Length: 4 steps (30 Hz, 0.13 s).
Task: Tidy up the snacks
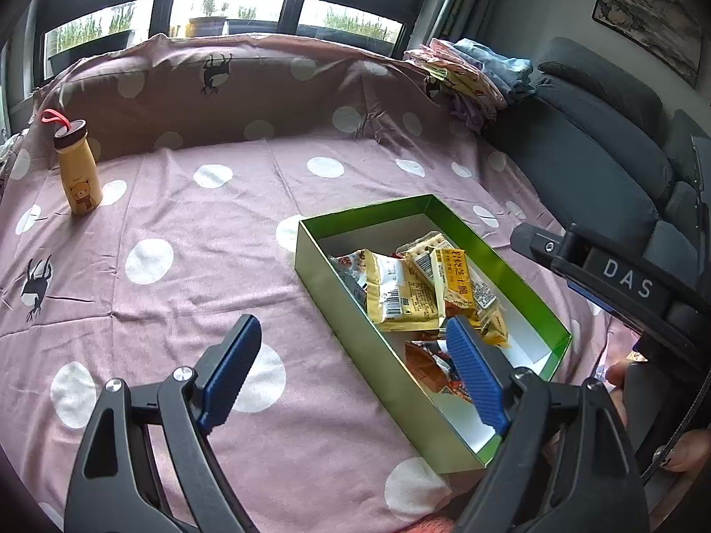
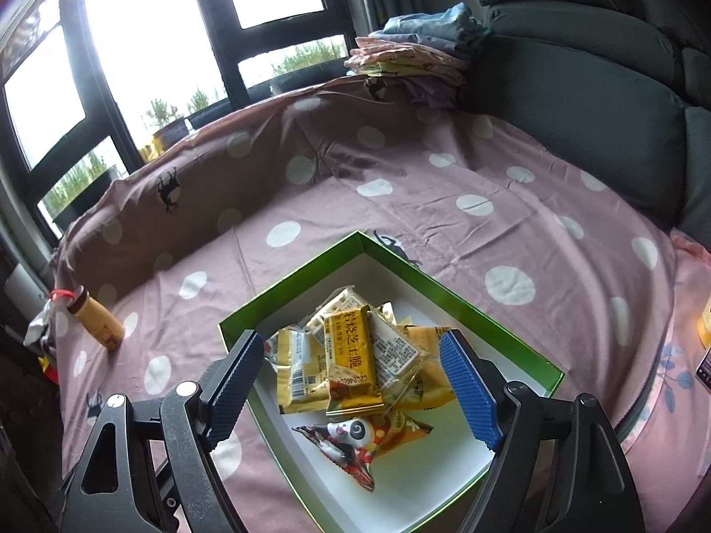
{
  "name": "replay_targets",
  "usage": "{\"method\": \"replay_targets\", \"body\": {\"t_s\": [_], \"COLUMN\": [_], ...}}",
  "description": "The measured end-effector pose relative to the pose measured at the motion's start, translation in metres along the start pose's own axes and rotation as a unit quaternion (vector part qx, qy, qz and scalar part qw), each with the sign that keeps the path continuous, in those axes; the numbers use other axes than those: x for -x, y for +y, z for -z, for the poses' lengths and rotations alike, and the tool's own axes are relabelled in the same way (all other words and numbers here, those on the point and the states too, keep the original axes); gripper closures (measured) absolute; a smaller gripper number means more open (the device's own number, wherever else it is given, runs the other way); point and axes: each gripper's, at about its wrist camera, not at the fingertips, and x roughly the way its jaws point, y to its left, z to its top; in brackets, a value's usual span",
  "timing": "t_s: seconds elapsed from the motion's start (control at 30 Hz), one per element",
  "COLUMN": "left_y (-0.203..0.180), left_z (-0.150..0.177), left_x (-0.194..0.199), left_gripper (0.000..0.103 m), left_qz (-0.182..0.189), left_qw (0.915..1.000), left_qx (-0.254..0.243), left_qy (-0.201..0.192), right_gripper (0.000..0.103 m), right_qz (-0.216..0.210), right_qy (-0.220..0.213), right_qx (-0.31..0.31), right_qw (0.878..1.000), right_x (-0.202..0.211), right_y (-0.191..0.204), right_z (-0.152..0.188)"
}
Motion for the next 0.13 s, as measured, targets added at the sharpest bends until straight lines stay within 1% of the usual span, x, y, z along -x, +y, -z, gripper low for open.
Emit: {"method": "replay_targets", "body": {"t_s": [0.13], "left_y": [0.0071], "left_z": [0.001], "left_x": [-0.0003], "left_gripper": [0.017], "left_qz": [-0.006], "left_qw": [0.9999], "left_qx": [0.012], "left_qy": [0.006], "right_gripper": [0.021], "right_qz": [0.004], "right_qy": [0.003], "right_qx": [0.007], "right_qw": [1.0], "right_x": [-0.0009], "right_y": [0.0022], "right_z": [0.0004]}}
